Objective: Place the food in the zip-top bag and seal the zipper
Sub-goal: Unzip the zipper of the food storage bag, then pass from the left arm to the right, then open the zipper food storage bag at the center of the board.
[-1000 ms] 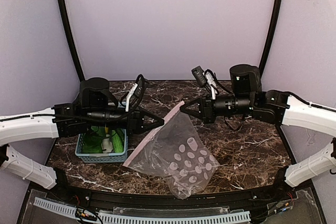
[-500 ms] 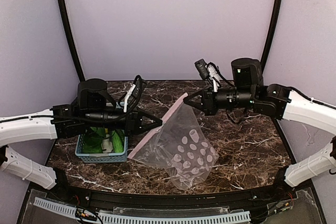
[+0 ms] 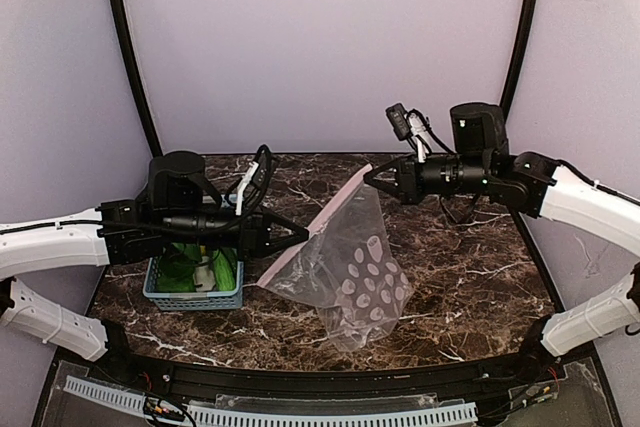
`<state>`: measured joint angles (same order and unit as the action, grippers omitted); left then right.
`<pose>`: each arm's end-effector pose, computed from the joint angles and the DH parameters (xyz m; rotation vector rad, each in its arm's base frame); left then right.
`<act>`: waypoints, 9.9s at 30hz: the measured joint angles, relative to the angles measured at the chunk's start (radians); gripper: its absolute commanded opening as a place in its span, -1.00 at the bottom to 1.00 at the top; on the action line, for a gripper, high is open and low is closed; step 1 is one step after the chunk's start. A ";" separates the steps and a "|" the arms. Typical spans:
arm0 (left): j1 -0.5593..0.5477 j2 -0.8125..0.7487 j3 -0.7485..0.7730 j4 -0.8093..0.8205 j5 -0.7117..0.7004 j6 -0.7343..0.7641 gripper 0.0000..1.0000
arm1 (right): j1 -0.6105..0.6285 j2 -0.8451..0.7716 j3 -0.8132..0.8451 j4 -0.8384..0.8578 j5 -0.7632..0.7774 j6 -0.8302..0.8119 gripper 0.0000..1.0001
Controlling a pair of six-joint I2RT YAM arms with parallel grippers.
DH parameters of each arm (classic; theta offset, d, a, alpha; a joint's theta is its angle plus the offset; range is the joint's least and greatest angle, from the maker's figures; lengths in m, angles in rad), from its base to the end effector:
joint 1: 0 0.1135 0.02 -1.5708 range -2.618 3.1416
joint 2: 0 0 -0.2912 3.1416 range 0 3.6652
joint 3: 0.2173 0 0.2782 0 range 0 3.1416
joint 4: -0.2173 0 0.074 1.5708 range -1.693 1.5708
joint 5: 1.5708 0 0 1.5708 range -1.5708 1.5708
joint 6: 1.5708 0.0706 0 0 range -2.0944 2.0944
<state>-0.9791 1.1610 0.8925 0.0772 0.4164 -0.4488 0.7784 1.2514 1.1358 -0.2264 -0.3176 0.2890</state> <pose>0.1536 -0.2797 0.3400 0.8347 1.7836 -1.3577 0.2254 0.2532 0.3709 -0.7102 1.9030 1.0027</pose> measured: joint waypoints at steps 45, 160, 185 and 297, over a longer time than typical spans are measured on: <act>0.006 0.000 0.003 -0.095 -0.013 0.018 -0.99 | -0.230 0.033 0.051 -0.013 -0.162 0.011 -0.57; -0.233 0.307 0.138 -0.089 -0.931 0.198 -0.99 | -0.029 0.349 0.145 0.130 0.029 0.348 -0.76; -0.233 0.319 0.131 -0.087 -0.910 0.180 0.05 | -0.028 0.392 0.147 0.203 -0.052 0.378 -1.00; -0.018 0.428 0.064 -0.041 -0.630 -0.267 0.34 | 0.083 0.007 -0.066 -0.082 0.109 0.203 -1.00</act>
<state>-0.9966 1.5890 0.9565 0.0364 -0.2138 -0.7158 0.8616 1.2587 1.0698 -0.3084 -0.2081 0.4923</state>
